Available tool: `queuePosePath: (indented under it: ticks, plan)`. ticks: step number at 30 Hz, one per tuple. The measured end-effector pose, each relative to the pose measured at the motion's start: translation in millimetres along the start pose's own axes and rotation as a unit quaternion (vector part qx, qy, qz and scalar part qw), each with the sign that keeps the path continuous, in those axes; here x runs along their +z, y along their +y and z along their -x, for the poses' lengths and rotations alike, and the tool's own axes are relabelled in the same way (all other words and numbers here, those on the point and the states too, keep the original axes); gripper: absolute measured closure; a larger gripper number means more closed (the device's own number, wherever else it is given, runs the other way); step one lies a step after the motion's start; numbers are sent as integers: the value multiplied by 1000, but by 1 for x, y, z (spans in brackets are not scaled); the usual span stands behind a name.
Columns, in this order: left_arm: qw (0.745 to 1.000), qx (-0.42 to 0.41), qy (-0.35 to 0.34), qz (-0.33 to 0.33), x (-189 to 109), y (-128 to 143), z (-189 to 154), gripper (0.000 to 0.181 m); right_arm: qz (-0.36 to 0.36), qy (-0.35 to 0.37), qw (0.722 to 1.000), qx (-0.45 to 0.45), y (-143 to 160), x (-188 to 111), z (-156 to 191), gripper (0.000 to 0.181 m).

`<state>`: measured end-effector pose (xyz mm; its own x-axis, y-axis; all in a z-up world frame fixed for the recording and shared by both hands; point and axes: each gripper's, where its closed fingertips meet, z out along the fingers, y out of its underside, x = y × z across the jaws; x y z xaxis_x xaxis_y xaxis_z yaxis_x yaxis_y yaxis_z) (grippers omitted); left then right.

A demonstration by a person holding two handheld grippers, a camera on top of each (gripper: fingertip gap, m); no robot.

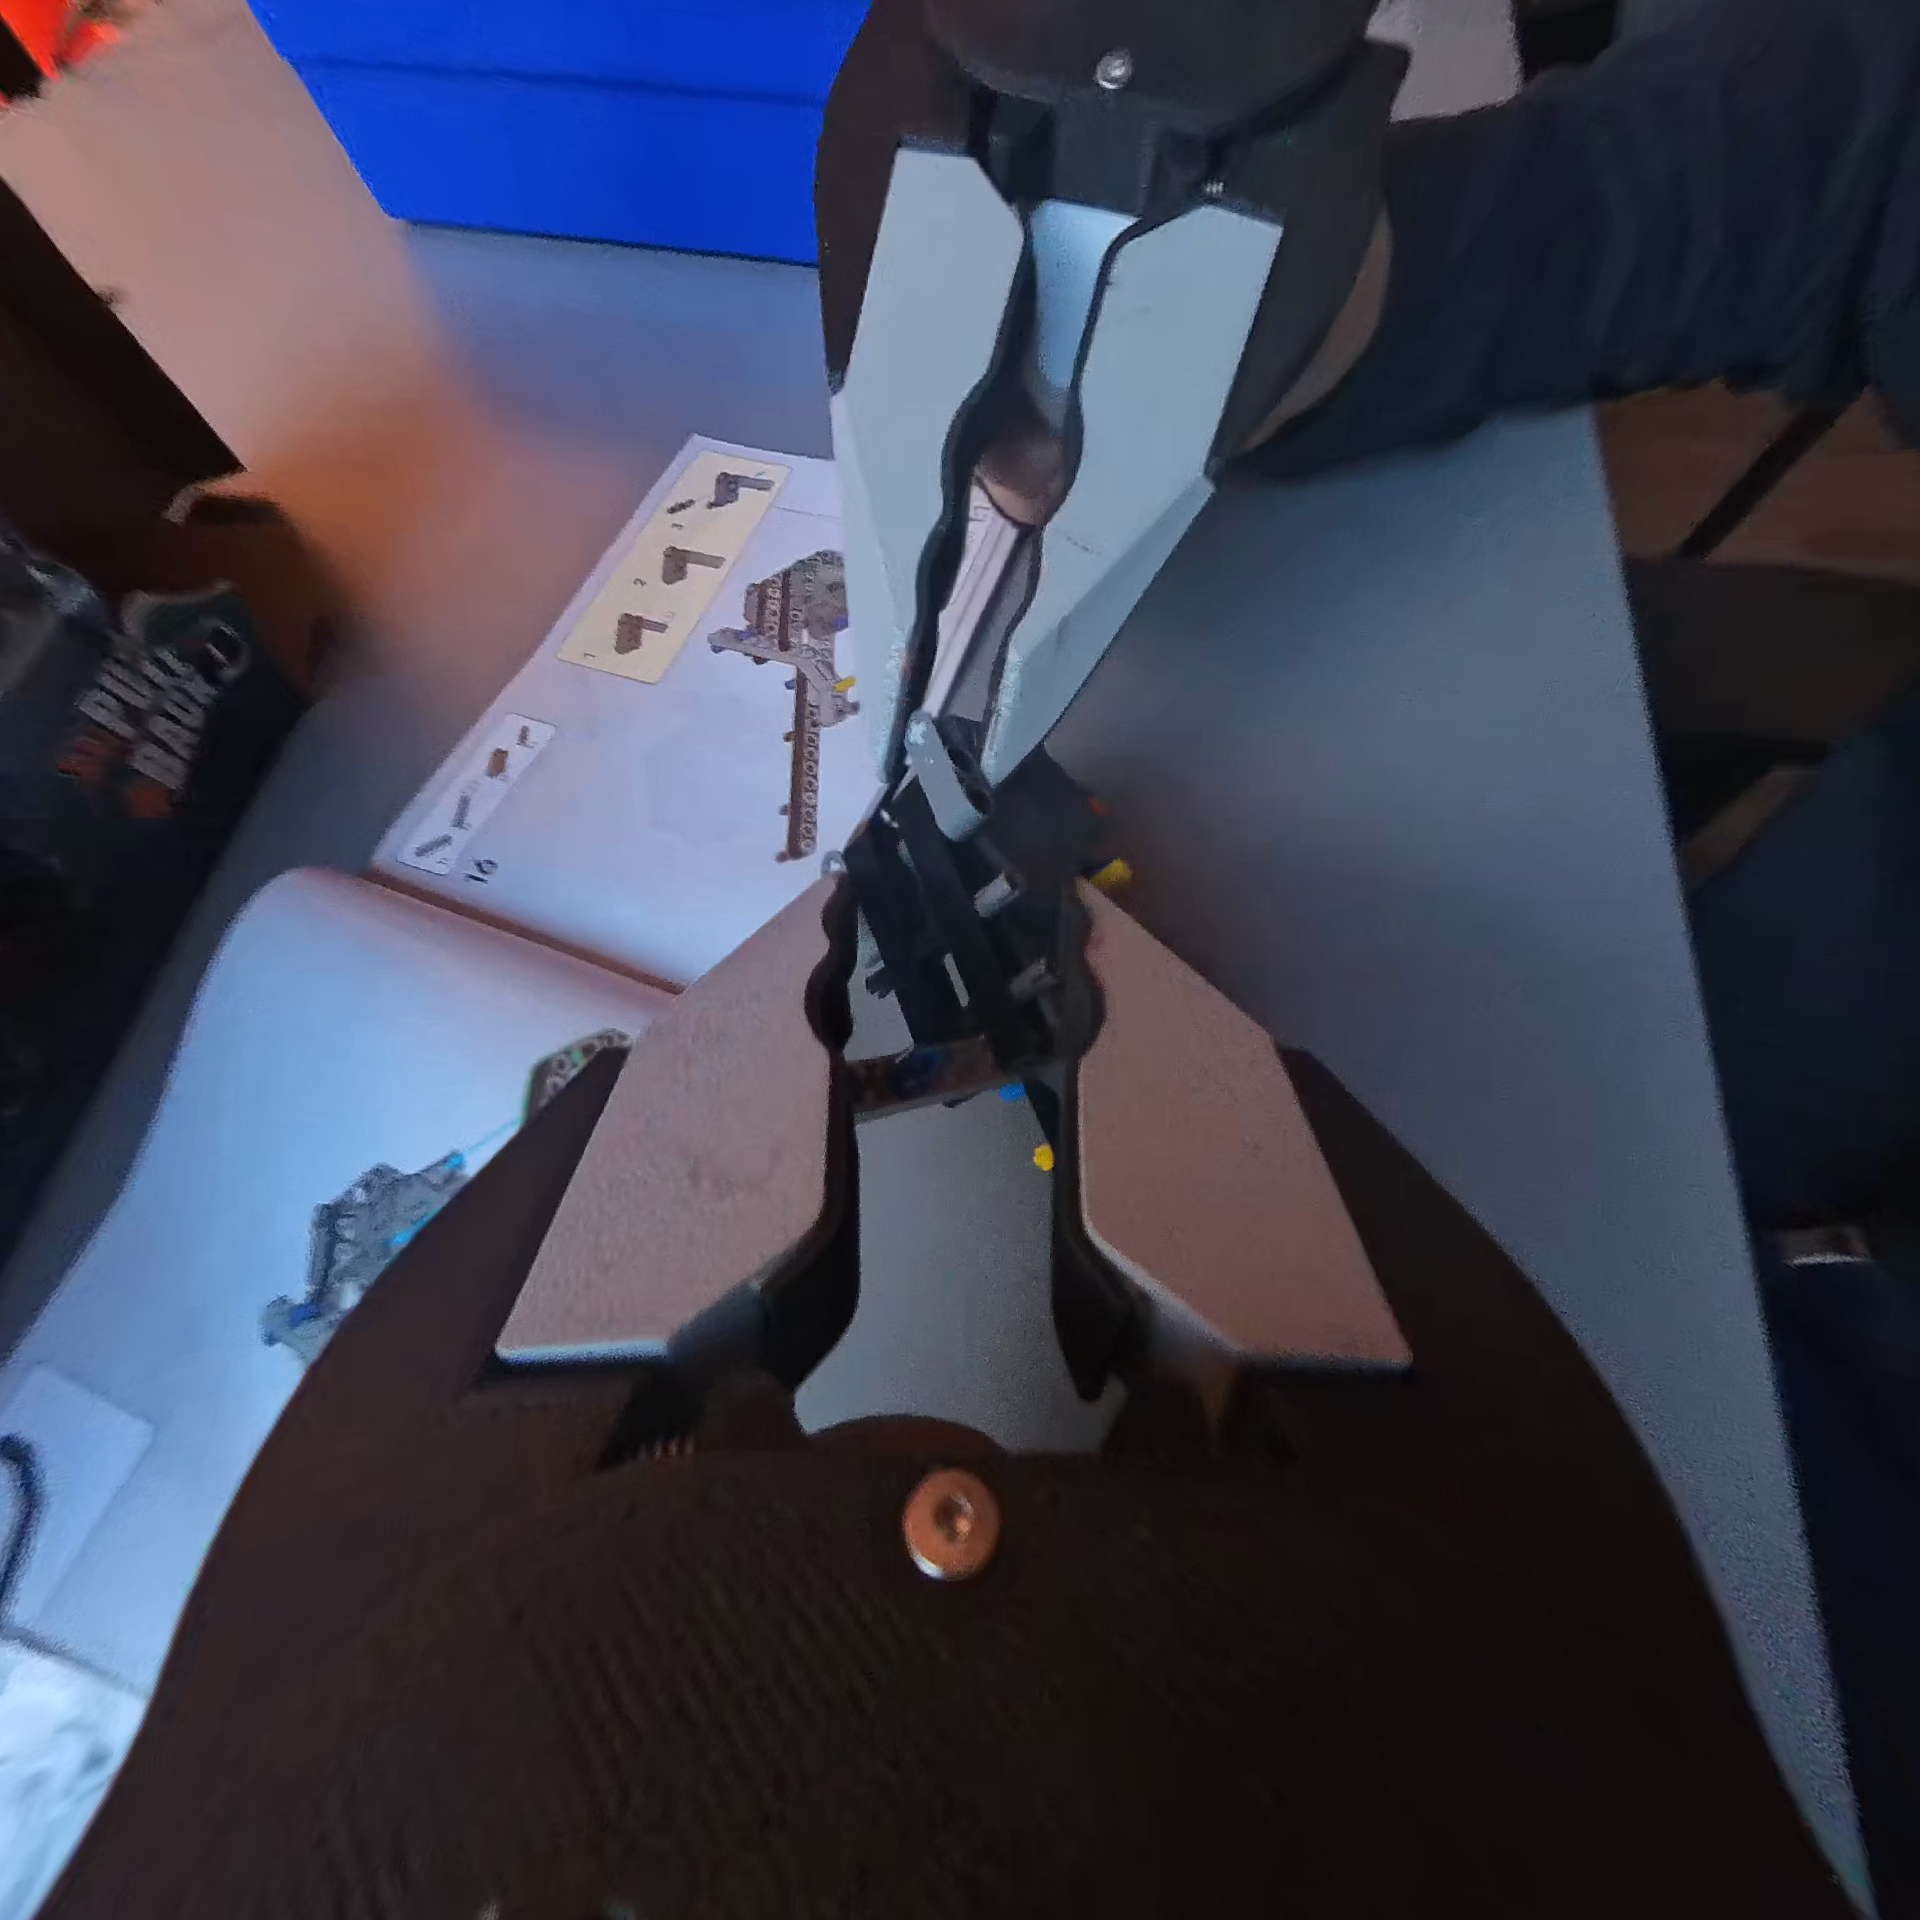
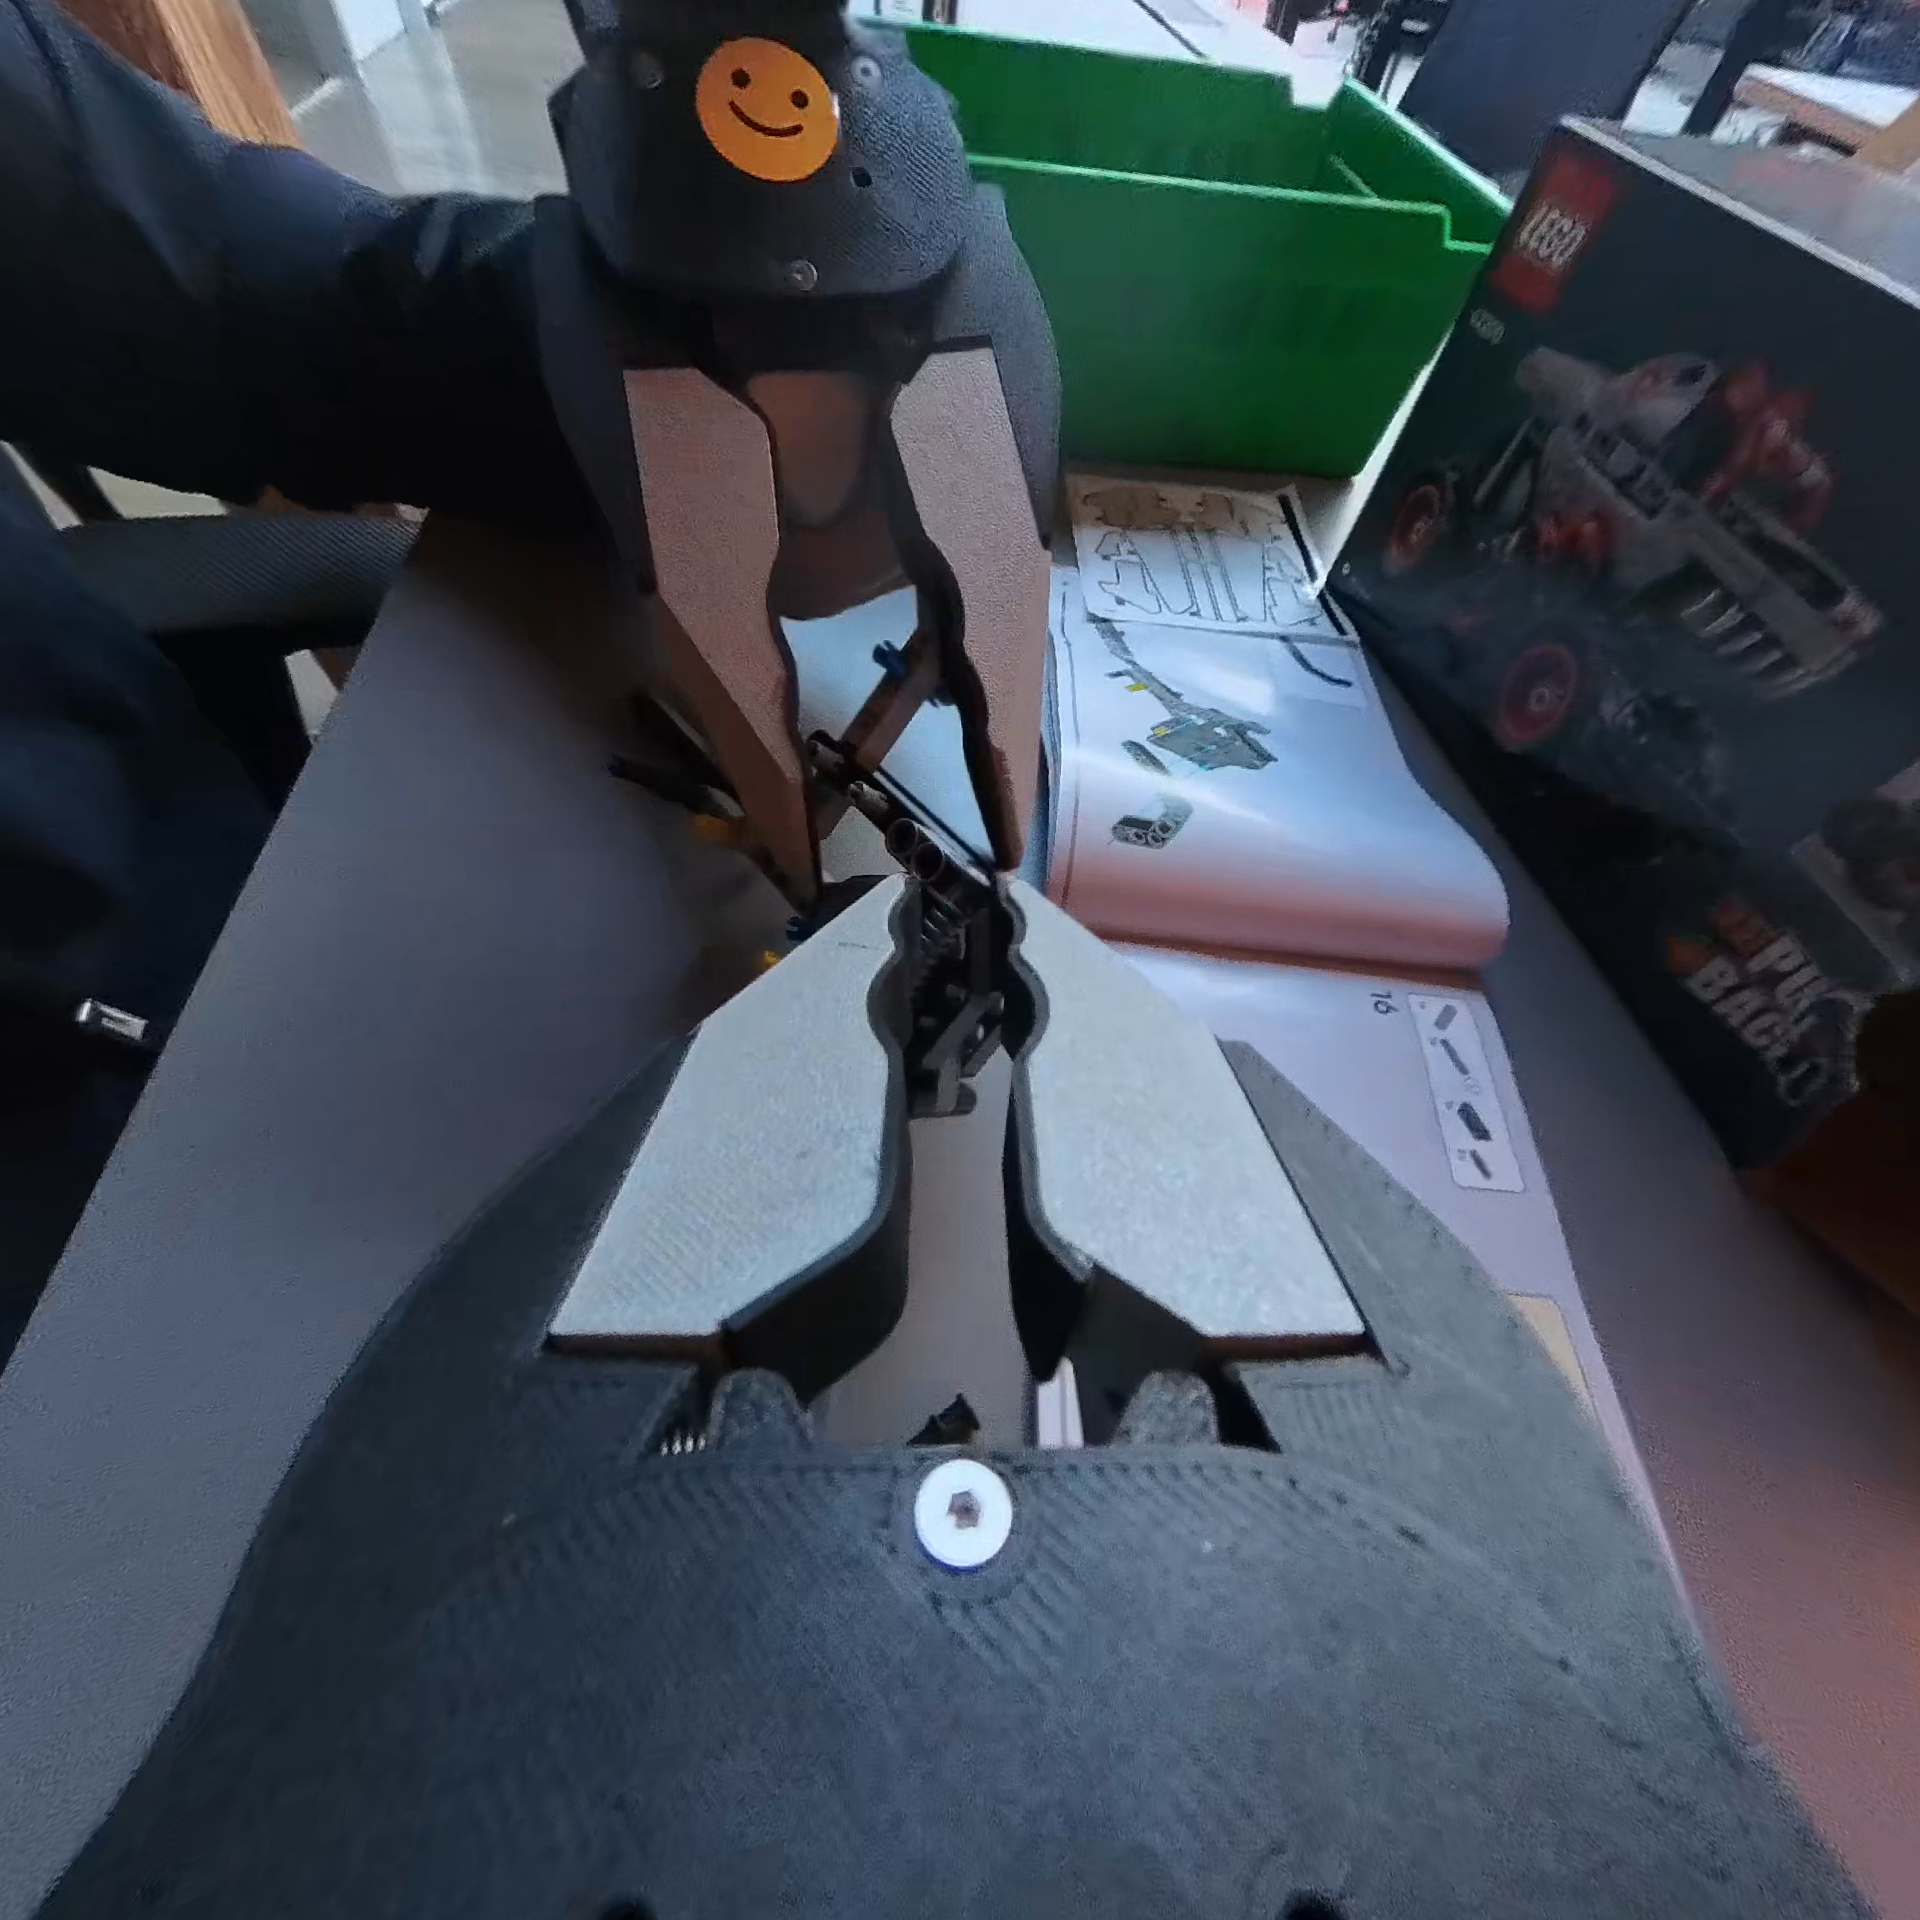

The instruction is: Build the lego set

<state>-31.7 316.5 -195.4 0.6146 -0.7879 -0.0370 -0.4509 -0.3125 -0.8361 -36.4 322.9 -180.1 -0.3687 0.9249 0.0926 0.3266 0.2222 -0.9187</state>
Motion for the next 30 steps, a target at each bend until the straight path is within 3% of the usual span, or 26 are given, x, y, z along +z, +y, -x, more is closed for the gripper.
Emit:
queuePosePath:
  ticks: [7,11,14,23,28,30]
  plan:
    - [986,145,-75,17,-2,-3,-2,147,-37,-83,991,97,-4,-7,8,172]
    - [959,258,-114,11,-4,-6,-7,148,-63,-163,971,165,-8,-14,18,175]
    - [937,323,-131,27,0,-2,-12,149,-55,-174,973,141,-2,-14,23,177]
    - [931,348,-112,1,-1,-1,-19,149,-52,-151,985,65,-2,-12,30,177]
    - [923,372,-102,-11,0,-1,-25,150,-60,-195,976,82,-7,-11,38,179]
    - [922,370,-115,-6,1,-2,-20,149,-24,-264,962,70,0,-10,61,181]
